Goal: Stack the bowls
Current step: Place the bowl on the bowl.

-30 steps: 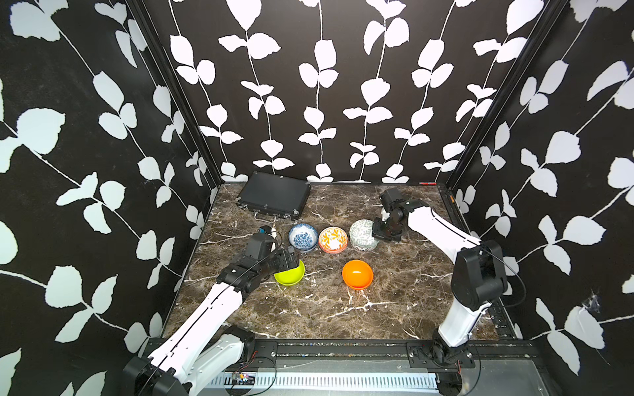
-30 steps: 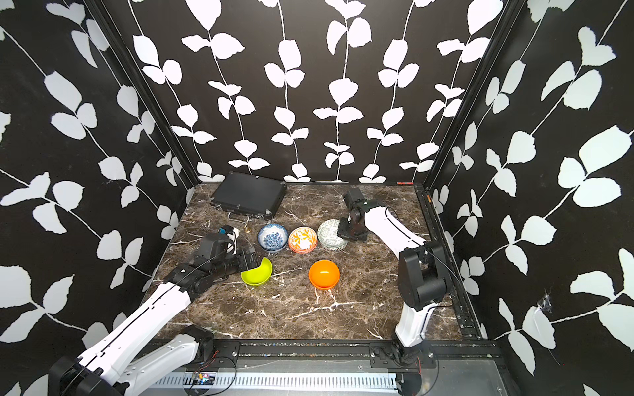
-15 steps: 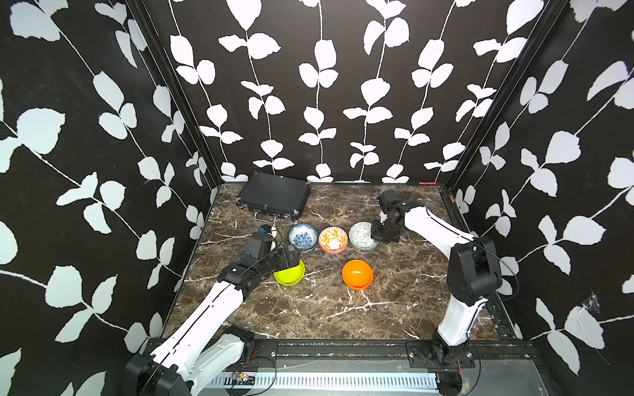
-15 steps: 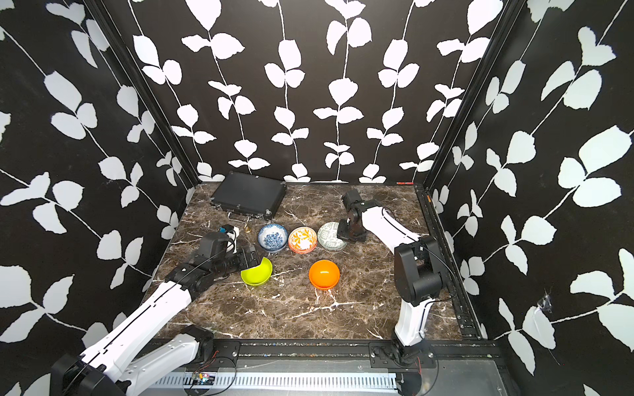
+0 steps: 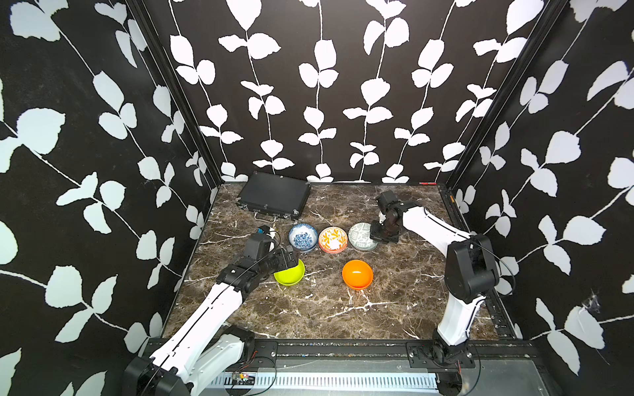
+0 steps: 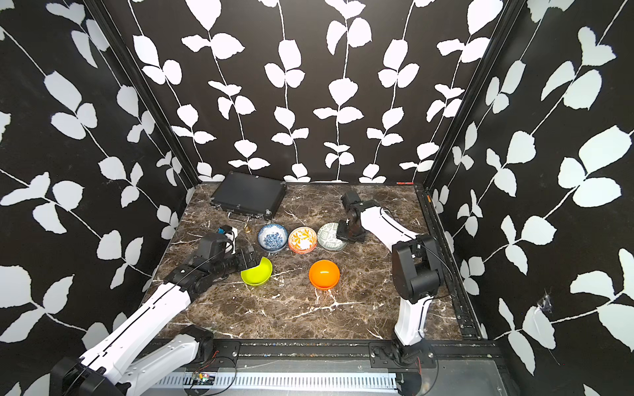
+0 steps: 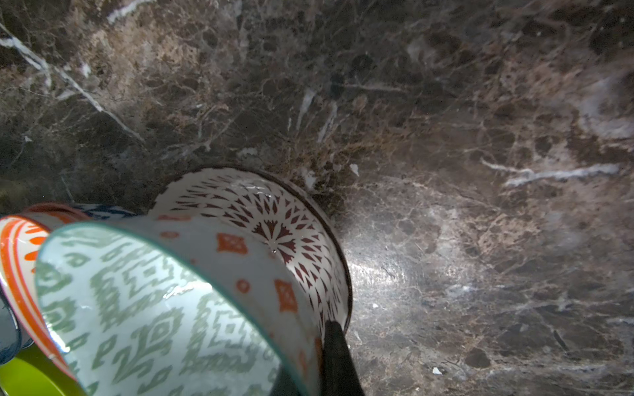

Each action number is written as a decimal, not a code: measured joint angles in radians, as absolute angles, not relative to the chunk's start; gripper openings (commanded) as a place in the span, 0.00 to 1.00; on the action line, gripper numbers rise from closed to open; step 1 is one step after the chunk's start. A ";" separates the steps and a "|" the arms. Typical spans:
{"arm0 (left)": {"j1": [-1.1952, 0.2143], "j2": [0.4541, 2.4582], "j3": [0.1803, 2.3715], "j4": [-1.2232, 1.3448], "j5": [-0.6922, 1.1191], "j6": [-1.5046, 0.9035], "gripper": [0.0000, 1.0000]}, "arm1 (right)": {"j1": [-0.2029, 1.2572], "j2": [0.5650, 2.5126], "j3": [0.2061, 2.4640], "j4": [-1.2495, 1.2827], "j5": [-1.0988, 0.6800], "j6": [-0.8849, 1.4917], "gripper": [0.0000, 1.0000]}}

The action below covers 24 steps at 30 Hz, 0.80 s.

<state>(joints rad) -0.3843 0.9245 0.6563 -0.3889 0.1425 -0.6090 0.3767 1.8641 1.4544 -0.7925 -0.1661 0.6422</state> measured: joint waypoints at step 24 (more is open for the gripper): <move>-0.371 0.916 0.651 -0.381 0.147 -0.610 0.99 | 0.394 1.886 1.474 -0.806 -0.135 0.643 0.08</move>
